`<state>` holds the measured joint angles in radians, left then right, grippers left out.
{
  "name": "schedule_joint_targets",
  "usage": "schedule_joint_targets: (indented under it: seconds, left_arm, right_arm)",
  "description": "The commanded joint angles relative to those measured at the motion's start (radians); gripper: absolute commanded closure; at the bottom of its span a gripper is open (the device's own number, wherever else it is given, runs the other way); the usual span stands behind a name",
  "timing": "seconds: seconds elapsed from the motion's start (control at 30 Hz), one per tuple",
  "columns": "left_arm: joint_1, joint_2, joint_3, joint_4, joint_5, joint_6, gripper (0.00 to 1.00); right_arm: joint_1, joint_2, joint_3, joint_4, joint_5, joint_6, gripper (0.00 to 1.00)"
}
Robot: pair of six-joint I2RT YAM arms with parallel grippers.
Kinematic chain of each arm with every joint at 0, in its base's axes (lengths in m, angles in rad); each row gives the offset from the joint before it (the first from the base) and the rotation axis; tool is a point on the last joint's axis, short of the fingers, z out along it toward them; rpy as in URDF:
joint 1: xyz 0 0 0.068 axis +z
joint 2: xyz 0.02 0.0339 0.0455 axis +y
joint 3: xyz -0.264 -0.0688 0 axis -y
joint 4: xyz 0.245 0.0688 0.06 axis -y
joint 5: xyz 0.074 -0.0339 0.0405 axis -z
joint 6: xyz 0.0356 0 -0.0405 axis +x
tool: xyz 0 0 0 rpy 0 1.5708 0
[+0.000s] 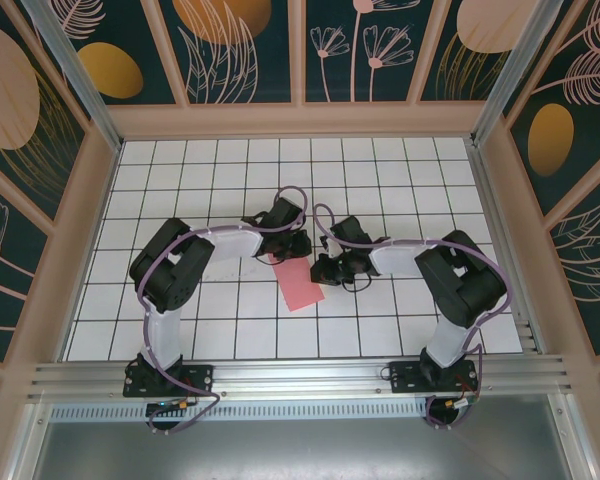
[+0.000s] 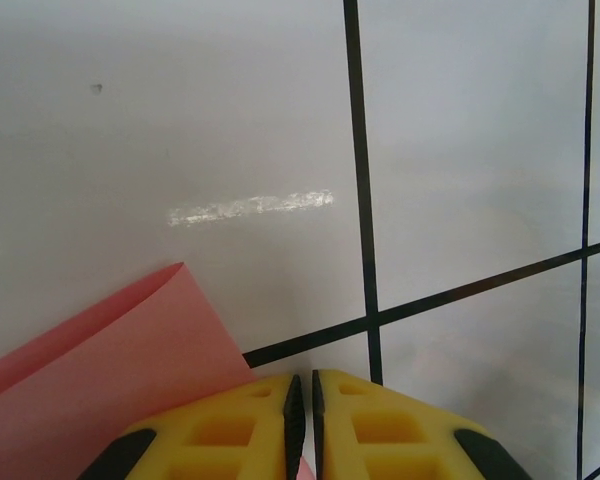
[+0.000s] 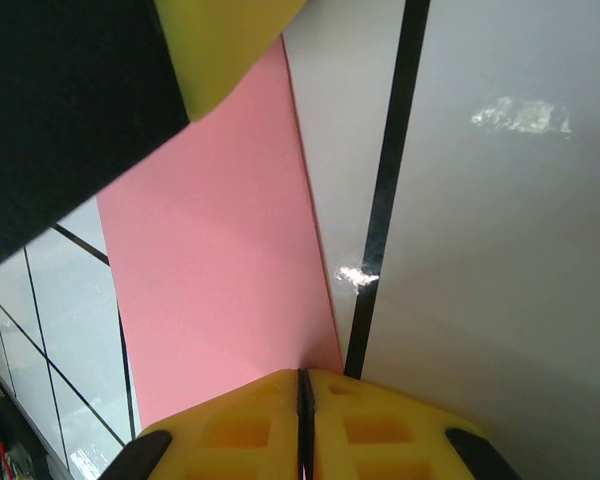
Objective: Fold a paper plane with a square sheet of paper (pick it up from the middle)
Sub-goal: First fold in half a square sheet of paper at the center of the table.
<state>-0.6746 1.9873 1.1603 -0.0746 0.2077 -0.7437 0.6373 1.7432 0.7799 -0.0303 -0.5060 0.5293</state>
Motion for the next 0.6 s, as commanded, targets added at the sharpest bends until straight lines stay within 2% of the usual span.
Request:
schedule_joint_targets:
  seconds: [0.0,0.57]
  left_arm:
    - [0.058,0.059,0.032,0.013,-0.130,0.028,0.84]
    - [0.102,0.073,0.066,0.004,-0.151,0.059,0.82]
  right_arm:
    - [0.025,0.087,-0.095,-0.175,0.090,-0.018,0.88]
    - [0.035,0.092,-0.103,-0.180,0.104,-0.011,0.89]
